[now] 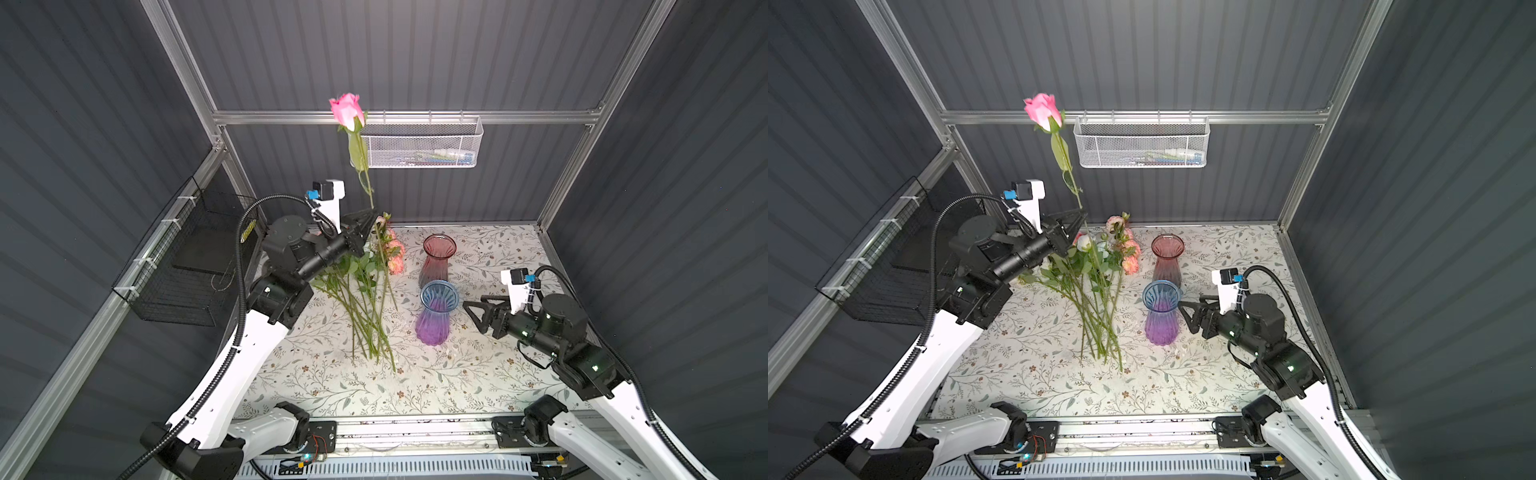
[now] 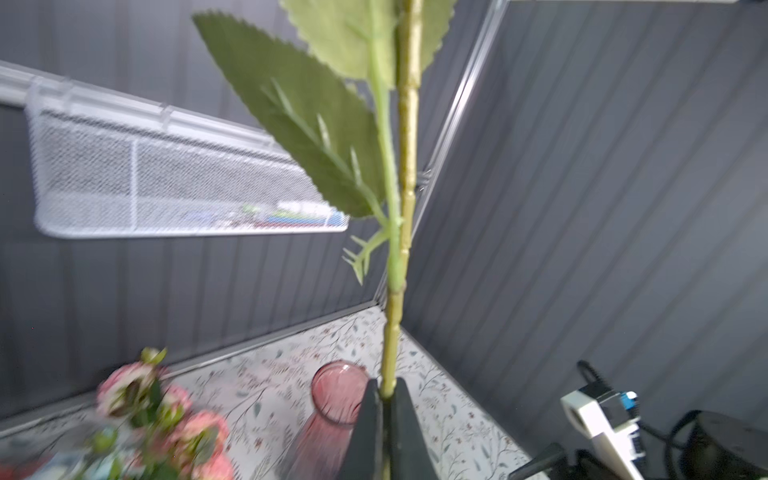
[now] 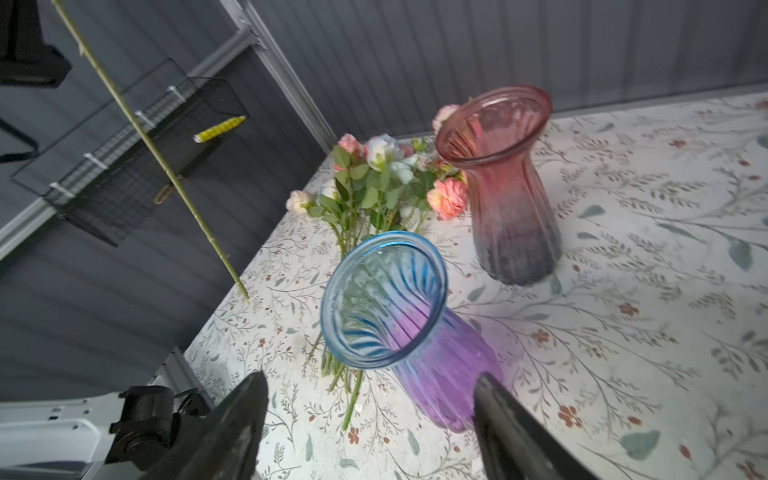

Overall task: Arrange the flowers into the vase
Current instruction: 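Carry the pink rose with the left gripper over the blue-purple vase mouth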

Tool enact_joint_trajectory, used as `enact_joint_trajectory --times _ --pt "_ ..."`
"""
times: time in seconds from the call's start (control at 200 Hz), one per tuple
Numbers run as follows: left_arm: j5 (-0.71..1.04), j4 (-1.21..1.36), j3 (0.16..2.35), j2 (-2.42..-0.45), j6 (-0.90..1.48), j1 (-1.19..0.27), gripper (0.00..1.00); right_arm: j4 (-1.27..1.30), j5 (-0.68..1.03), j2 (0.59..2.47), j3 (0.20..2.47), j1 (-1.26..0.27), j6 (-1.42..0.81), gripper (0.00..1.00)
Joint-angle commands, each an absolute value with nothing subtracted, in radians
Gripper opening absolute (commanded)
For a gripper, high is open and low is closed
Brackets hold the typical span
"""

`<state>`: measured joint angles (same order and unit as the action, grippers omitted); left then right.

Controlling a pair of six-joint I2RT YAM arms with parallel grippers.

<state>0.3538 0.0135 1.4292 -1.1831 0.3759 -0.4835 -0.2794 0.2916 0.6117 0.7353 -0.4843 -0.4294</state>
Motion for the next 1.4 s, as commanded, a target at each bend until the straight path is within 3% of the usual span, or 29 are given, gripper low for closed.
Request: enact_joint_trajectory --times 0.0,0.34,0.81,1.396 --pt "0.488 0.105 1.516 -1.234 0.428 -0.495 0.0 -0.17 0.348 0.598 0.714 -0.481 -0.422 0.8" --pt "0.35 0.138 1.626 -1.419 0.257 -0.729 0.0 -0.218 0.219 0.529 0.665 -0.48 -0.433 0.82" --pt "0.253 0.134 1.635 -1.553 0.146 -0.8 0.0 -0.291 0.146 0.455 0.638 -0.481 -0.417 0.85" --pt "0.113 0.103 1.316 -1.554 0.049 -0.907 0.03 -0.274 0.133 0.498 0.618 -0.48 -0.442 0.86"
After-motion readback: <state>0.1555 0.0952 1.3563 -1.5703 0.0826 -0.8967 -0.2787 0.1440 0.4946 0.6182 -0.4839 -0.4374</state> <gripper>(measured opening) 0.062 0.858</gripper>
